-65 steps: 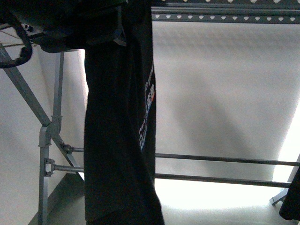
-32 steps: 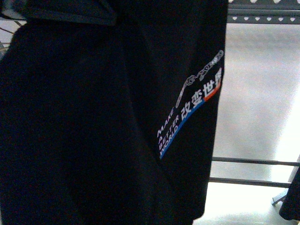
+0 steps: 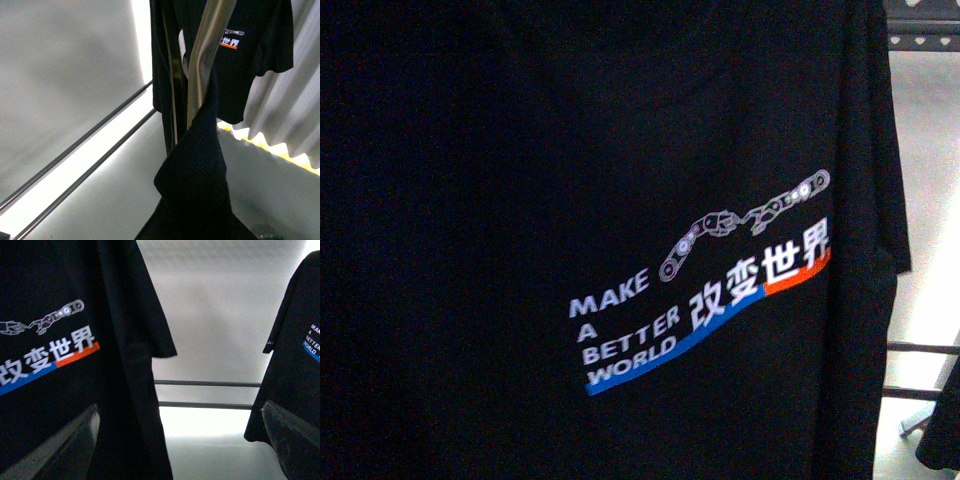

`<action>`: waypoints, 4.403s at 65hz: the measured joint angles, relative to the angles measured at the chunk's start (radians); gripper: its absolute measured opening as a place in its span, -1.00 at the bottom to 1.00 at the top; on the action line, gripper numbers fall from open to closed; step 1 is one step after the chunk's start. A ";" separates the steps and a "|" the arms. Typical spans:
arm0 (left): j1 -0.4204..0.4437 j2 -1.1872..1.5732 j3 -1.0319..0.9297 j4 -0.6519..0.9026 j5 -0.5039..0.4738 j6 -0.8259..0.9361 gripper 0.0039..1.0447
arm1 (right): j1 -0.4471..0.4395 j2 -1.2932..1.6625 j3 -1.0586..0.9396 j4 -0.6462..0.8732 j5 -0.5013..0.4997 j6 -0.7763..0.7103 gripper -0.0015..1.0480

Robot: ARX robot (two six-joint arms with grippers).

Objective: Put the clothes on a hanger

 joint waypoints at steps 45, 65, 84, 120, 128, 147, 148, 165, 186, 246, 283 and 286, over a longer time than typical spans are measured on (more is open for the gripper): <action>-0.066 0.203 0.333 -0.008 0.018 0.044 -0.91 | 0.000 0.000 0.000 0.000 0.000 0.000 0.85; -0.066 0.205 0.333 -0.008 0.016 0.044 -0.91 | 0.000 0.000 0.000 0.000 0.000 0.000 0.85; -0.066 0.206 0.333 -0.008 0.015 0.044 -0.91 | 0.000 0.000 0.000 0.000 0.000 0.000 0.85; -0.064 0.206 0.334 -0.008 0.016 0.044 -0.91 | -0.707 1.077 0.655 0.674 -1.154 0.069 0.85; -0.069 0.208 0.334 -0.008 0.016 0.045 -0.91 | -0.677 1.187 0.856 0.507 -1.201 0.010 0.85; -0.068 0.210 0.334 -0.008 0.016 0.044 -0.91 | -0.462 1.348 1.308 0.095 -1.202 -0.335 0.85; -0.068 0.210 0.334 -0.008 0.016 0.045 -0.91 | -0.454 1.353 1.322 0.075 -1.200 -0.350 0.85; -0.069 0.210 0.334 -0.008 0.016 0.045 -0.91 | -0.299 1.518 1.626 -0.444 -1.068 -0.809 0.85; -0.068 0.210 0.334 -0.008 0.016 0.045 -0.91 | -0.217 1.650 1.804 -0.608 -0.892 -1.224 0.85; -0.069 0.210 0.334 -0.008 0.016 0.045 -0.91 | -0.047 1.966 2.397 -0.956 -0.786 -1.307 0.85; -0.068 0.214 0.334 -0.008 0.013 0.045 -0.91 | -0.023 2.142 2.654 -1.218 -0.737 -1.338 0.35; -0.069 0.214 0.334 -0.008 0.013 0.045 -0.91 | -0.030 2.125 2.618 -1.196 -0.740 -1.338 0.22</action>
